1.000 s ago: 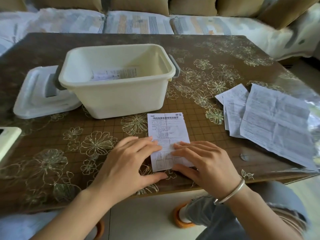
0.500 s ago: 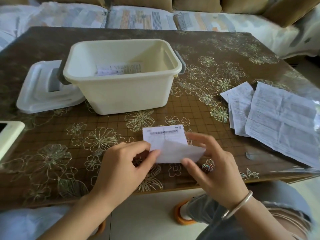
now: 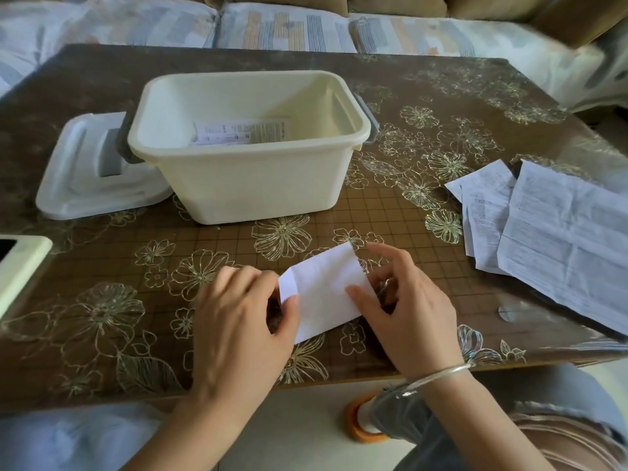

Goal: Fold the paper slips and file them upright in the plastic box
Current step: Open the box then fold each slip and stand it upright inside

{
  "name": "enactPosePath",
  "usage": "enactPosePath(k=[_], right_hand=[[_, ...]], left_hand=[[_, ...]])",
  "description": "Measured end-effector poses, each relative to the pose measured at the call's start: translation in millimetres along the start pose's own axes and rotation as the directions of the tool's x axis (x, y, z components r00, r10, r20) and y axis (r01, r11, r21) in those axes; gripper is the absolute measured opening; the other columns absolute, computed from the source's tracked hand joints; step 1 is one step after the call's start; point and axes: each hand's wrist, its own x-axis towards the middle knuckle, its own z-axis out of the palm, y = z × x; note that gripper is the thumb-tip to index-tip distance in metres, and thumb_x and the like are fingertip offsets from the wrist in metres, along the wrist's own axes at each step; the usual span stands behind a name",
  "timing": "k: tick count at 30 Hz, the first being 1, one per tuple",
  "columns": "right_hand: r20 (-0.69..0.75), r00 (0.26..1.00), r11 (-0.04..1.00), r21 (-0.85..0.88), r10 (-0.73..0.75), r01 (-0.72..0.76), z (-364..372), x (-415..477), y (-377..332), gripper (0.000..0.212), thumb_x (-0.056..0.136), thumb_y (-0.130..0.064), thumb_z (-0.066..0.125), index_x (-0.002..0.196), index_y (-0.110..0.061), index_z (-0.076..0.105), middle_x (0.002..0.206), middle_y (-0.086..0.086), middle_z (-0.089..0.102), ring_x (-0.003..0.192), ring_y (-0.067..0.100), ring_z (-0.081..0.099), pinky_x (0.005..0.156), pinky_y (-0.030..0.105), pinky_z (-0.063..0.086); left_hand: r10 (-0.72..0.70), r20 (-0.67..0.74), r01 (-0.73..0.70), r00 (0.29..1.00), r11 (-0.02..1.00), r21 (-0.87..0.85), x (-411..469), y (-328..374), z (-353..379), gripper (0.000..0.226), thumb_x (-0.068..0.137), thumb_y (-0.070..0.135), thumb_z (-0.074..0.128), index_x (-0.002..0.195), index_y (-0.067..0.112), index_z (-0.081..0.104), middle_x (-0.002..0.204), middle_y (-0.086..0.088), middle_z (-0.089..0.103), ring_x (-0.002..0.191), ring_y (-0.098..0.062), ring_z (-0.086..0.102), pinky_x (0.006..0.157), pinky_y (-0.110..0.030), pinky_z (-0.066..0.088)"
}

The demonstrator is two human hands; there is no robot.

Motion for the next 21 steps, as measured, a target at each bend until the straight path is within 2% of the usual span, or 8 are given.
enactPosePath(k=[3,5,7,9,12,15,18,21], right_hand=[[-0.019,0.999,0.994,-0.104,-0.048,0.046,3.3,-0.8,-1.4,0.043,0.081,-0.037,0.072,0.120,-0.031,0.056,0.084,-0.018,0.058,0.076,0.005,0.052,0.053,0.016,0.033],[-0.017,0.998,0.992,-0.107,-0.063,0.060,3.3,-1.3,-1.4,0.044,0.081,-0.037,0.072,0.121,-0.030,0.056,0.089,-0.017,0.058,0.077,0.006,0.053,0.053,0.015,0.033],[-0.008,0.998,0.994,-0.093,-0.065,0.064,2.2,-1.1,-2.3,0.047,0.080,-0.038,0.072,0.123,-0.031,0.055,0.095,-0.015,0.058,0.077,0.006,0.053,0.051,0.017,0.036],[-0.002,0.998,0.993,-0.096,-0.069,0.068,2.1,-0.9,-3.3,0.049,0.080,-0.037,0.073,0.124,-0.030,0.054,0.103,-0.012,0.059,0.077,0.007,0.054,0.049,0.018,0.037],[0.004,0.995,0.987,-0.129,-0.097,0.097,1.4,-1.6,-2.6,0.045,0.079,-0.035,0.074,0.121,-0.029,0.058,0.111,-0.009,0.058,0.074,0.005,0.050,0.045,0.017,0.034],[0.007,0.989,0.978,-0.144,-0.149,0.148,0.3,-3.7,-1.0,0.025,0.084,-0.032,0.069,0.109,-0.029,0.065,0.110,-0.009,0.059,0.081,0.009,0.057,0.044,0.021,0.040],[0.000,0.985,0.976,-0.139,-0.172,0.170,-1.5,-5.8,0.3,0.015,0.087,-0.029,0.065,0.101,-0.029,0.068,0.109,-0.008,0.059,0.087,0.011,0.058,0.046,0.026,0.046],[-0.011,0.985,0.971,-0.171,-0.171,0.167,-4.4,-7.8,-2.8,0.019,0.082,-0.022,0.072,0.100,-0.027,0.069,0.109,-0.006,0.059,0.092,0.015,0.057,0.049,0.026,0.045]], left_hand=[[-0.043,0.034,0.042,0.999,0.999,0.017,-0.7,0.5,2.4,0.016,0.082,0.031,0.061,0.079,0.016,0.056,0.083,0.002,0.055,0.081,-0.025,0.048,0.071,-0.039,0.042],[-0.066,0.034,0.067,0.997,0.998,-0.022,-0.8,2.9,2.7,0.016,0.084,0.028,0.063,0.095,0.016,0.060,0.094,0.001,0.058,0.087,-0.024,0.053,0.076,-0.040,0.046],[-0.090,0.022,0.091,0.996,0.992,-0.083,-1.0,5.2,2.1,0.043,0.080,0.022,0.069,0.120,0.012,0.057,0.116,-0.004,0.058,0.099,-0.025,0.057,0.087,-0.039,0.048],[-0.050,0.013,0.051,0.999,0.994,-0.099,-0.4,6.7,1.1,0.063,0.076,0.013,0.074,0.134,0.010,0.051,0.133,-0.008,0.050,0.113,-0.025,0.054,0.098,-0.040,0.045],[0.148,0.034,-0.146,0.988,0.988,-0.058,4.6,9.2,1.2,0.049,0.078,0.000,0.067,0.124,0.013,0.063,0.133,-0.005,0.054,0.118,-0.024,0.051,0.099,-0.039,0.040],[0.343,0.090,-0.336,0.935,0.938,-0.085,9.6,5.8,4.6,0.037,0.084,0.001,0.048,0.107,0.015,0.073,0.116,0.002,0.067,0.106,-0.022,0.059,0.092,-0.036,0.040],[0.390,0.158,-0.371,0.907,0.919,-0.134,12.3,-2.2,4.7,0.030,0.087,0.013,0.051,0.106,0.020,0.074,0.113,0.008,0.067,0.102,-0.016,0.060,0.090,-0.034,0.040],[0.373,0.229,-0.336,0.899,0.923,-0.184,12.1,-11.4,1.5,0.033,0.087,0.037,0.054,0.113,0.025,0.071,0.119,0.013,0.063,0.109,-0.011,0.056,0.095,-0.034,0.037]])
